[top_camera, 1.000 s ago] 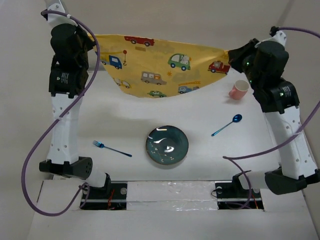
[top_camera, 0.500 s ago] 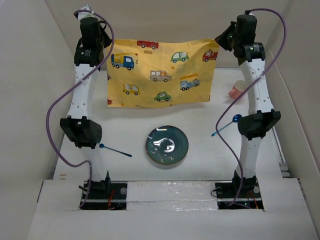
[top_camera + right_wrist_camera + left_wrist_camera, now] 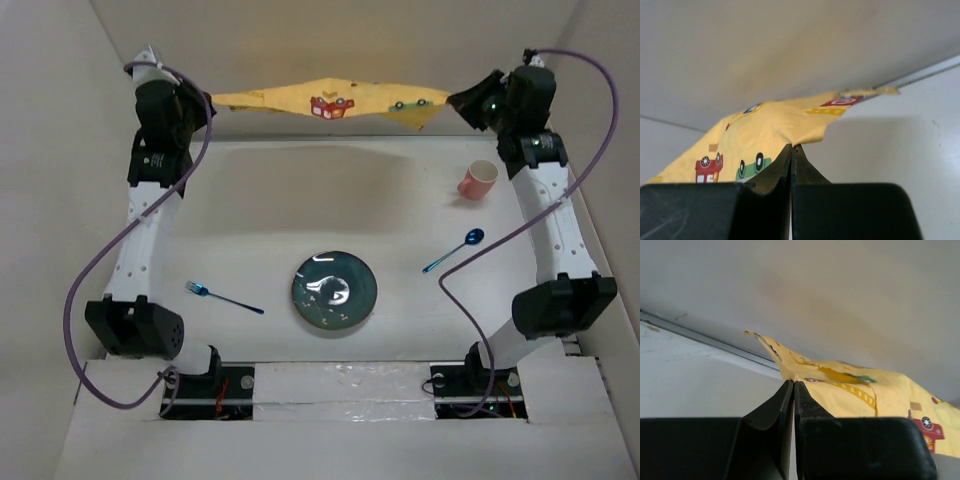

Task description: Set the dinner table for one person

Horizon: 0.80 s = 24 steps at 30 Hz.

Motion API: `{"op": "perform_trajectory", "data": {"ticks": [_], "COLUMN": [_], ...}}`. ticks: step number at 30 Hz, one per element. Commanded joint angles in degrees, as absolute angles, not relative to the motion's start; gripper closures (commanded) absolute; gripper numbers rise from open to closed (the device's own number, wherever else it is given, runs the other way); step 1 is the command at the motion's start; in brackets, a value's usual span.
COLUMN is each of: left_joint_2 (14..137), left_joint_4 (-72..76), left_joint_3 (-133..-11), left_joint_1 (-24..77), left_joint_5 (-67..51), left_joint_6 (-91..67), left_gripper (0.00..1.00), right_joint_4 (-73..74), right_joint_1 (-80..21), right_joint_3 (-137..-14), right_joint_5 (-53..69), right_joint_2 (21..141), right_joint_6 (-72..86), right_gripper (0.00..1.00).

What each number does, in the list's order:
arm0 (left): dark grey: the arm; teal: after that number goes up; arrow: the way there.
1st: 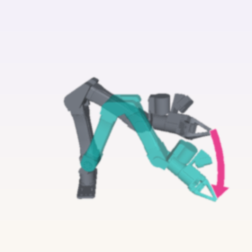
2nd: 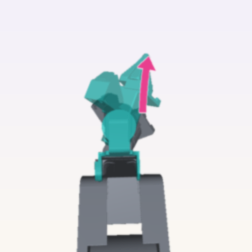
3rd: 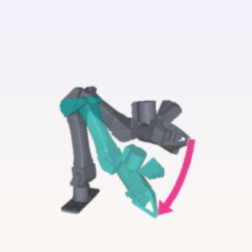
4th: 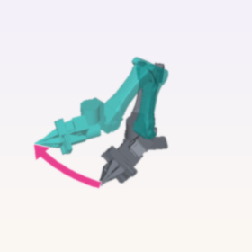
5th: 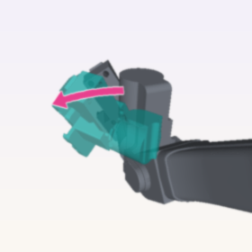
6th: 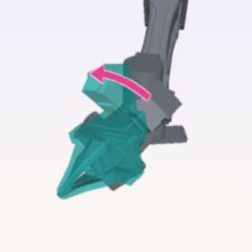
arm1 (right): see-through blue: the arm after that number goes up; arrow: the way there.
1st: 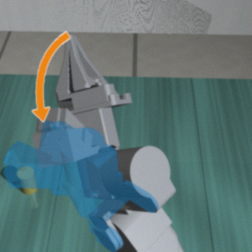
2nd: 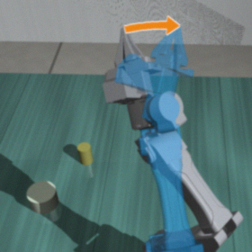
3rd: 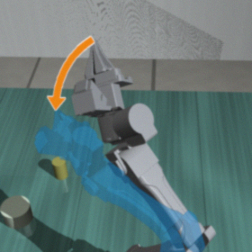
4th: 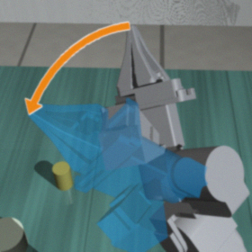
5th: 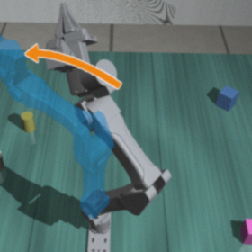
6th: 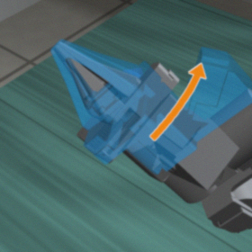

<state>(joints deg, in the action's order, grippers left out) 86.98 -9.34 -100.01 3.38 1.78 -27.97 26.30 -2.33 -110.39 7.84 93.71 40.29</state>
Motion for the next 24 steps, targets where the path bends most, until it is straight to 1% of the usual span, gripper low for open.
{"op": "perform_trajectory", "data": {"ticks": [1,4,5,8,13,18,21,24], "left_joint_2": [84.4,82.3,82.3,85.3,94.5,93.6,92.6,88.7], "left_joint_4": [-3.5,1.6,3.1,7.5,6.9,6.9,4.6,2.2], "left_joint_3": [-82.3,-71.6,-65.5,-58.5,-57.3,-53.4,-51.9,-48.0], "left_joint_1": [3.3,0.8,-1.6,-3.4,-3.4,-3.4,-3.4,-3.4], "left_joint_5": [0.4,-3.9,-8.0,-11.9,-14.6,-14.2,-13.8,-13.7], "left_joint_6": [-30.2,-33.1,-34.3,-36.3,-34.7,-34.7,-33.6,-33.0], "left_gripper": [1.00,1.00,1.00,1.00,1.00,1.00,1.00,1.00], "right_joint_4": [17.2,14.6,13.9,14.8,16.2,16.3,16.6,17.1], "right_joint_1": [-2.5,-3.0,-3.0,-3.6,-4.1,-4.1,-4.1,-4.1], "right_joint_3": [-89.2,-80.6,-76.7,-73.3,-68.7,-62.7,-58.5,-54.3], "right_joint_5": [10.9,10.7,10.5,9.6,8.6,7.9,7.8,8.1], "right_joint_2": [91.2,90.0,90.3,92.8,97.3,94.9,92.6,90.0], "right_joint_6": [40.6,40.4,40.3,39.6,38.9,38.8,38.6,38.5], "right_gripper": [1.00,1.00,1.00,1.00,1.00,1.00,1.00,1.00]}}
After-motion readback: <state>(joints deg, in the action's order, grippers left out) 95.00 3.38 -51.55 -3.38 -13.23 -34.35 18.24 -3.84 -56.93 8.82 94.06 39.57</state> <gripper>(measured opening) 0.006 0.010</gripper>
